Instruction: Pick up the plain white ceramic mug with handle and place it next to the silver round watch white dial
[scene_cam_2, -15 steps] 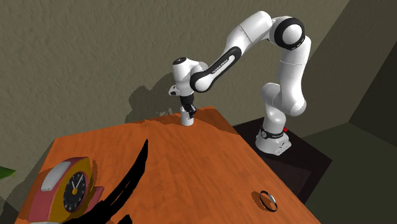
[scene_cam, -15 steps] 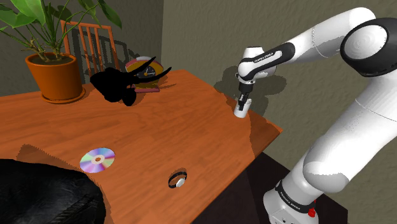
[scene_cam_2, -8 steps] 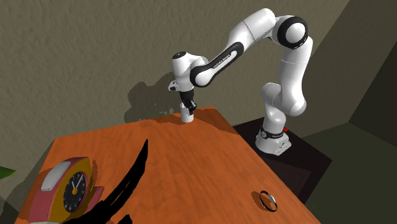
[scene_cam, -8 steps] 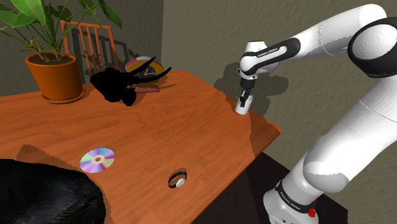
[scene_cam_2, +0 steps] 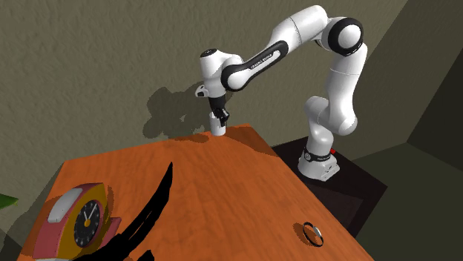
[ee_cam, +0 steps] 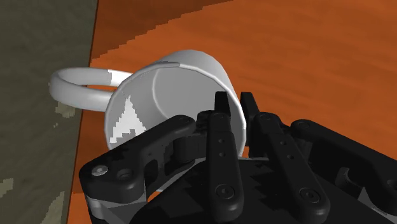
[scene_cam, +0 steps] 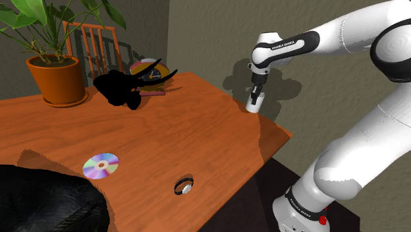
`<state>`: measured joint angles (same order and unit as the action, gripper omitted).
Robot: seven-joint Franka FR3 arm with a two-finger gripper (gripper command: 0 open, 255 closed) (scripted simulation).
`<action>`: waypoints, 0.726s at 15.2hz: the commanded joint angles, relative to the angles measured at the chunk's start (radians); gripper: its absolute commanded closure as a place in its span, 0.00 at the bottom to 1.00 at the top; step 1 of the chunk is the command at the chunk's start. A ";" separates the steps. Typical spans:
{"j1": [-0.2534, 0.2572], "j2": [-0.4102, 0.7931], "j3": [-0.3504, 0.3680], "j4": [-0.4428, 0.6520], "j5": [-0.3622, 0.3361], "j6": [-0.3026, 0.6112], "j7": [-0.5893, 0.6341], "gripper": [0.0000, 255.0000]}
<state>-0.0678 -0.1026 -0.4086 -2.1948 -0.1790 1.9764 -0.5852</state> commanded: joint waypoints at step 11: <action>0.004 -0.050 0.012 0.114 -0.007 -0.162 -0.005 1.00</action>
<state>-0.0639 -0.1440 -0.3984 -2.0874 -0.1836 1.8297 -0.5914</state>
